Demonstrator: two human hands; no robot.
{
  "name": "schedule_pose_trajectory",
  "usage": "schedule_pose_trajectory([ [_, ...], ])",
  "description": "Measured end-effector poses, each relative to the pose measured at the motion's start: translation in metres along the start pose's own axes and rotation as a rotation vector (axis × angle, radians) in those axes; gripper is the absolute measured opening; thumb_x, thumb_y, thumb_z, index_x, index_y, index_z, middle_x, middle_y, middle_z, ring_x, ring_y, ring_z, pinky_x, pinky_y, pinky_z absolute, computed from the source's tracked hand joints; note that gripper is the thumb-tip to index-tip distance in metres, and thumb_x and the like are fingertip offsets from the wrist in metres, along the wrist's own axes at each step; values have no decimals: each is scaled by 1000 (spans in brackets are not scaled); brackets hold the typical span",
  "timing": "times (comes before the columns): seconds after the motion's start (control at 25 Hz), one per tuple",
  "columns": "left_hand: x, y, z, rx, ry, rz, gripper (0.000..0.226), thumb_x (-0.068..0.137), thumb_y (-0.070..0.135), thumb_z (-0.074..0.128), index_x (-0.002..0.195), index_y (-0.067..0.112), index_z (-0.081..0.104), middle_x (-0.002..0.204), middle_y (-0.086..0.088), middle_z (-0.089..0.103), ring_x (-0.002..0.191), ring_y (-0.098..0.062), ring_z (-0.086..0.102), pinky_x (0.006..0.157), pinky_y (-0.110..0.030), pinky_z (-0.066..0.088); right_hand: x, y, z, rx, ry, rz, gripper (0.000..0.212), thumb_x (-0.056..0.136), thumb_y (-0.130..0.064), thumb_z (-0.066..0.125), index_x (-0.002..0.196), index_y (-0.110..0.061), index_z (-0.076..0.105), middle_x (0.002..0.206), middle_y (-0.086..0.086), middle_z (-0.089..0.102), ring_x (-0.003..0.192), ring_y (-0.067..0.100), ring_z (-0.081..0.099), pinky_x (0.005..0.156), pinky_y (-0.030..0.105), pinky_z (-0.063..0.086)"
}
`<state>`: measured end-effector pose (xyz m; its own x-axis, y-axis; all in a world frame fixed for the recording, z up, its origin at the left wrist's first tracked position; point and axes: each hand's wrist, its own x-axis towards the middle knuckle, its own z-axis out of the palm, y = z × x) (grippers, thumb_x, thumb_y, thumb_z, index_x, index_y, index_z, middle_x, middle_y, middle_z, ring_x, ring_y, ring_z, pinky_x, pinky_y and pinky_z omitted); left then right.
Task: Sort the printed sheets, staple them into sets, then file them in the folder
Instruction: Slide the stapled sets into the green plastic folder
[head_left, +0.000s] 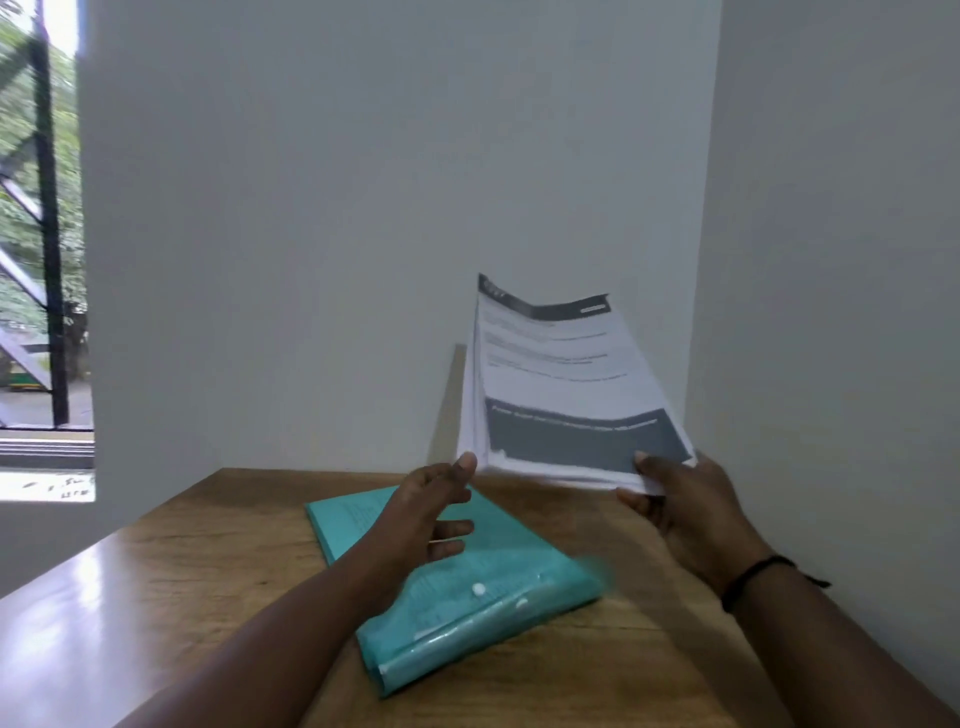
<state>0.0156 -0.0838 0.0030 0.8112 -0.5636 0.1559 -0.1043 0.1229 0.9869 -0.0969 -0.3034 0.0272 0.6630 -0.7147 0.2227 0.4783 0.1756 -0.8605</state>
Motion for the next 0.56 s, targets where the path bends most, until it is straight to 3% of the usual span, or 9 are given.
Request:
schedule_pose_trajectory([
  [0.16, -1, 0, -3, -139, -18, -48, 42, 81, 28, 74, 118, 16, 60, 104, -11, 74, 91, -32, 71, 74, -39, 58, -19, 22, 25, -207, -272, 107, 23, 91, 1, 57, 112, -7, 54, 104, 19, 64, 70, 24, 68, 51, 28, 57],
  [0.28, 2, -1, -5, -119, 81, -65, 35, 87, -9, 56, 114, 11, 59, 99, -13, 72, 85, -30, 70, 66, -38, 60, -23, 25, 25, -417, -338, 131, 41, 85, 0, 66, 119, -14, 49, 111, 16, 63, 81, 27, 68, 62, 37, 60],
  [0.36, 3, 3, -8, -155, 81, -34, 42, 86, -15, 49, 112, 18, 58, 104, -11, 68, 88, -29, 67, 63, -37, 59, -22, 15, 19, -455, -338, 119, 54, 80, -9, 74, 125, -16, 45, 113, 13, 64, 88, 29, 69, 72, 43, 59],
  [0.44, 5, 8, -11, -195, 54, 3, 46, 86, -16, 48, 113, 20, 58, 107, -11, 65, 89, -29, 66, 60, -35, 58, -17, 1, 12, -368, -316, 123, 64, 72, -32, 80, 126, -17, 48, 112, 13, 67, 91, 31, 69, 78, 44, 57],
  [0.56, 6, 13, -17, -297, -5, 16, 42, 82, -14, 55, 114, 14, 60, 108, -18, 68, 88, -34, 67, 63, -41, 60, -9, -14, -2, -158, -221, 194, 44, 81, -49, 66, 108, -16, 56, 101, 19, 70, 94, 37, 66, 89, 52, 51],
])
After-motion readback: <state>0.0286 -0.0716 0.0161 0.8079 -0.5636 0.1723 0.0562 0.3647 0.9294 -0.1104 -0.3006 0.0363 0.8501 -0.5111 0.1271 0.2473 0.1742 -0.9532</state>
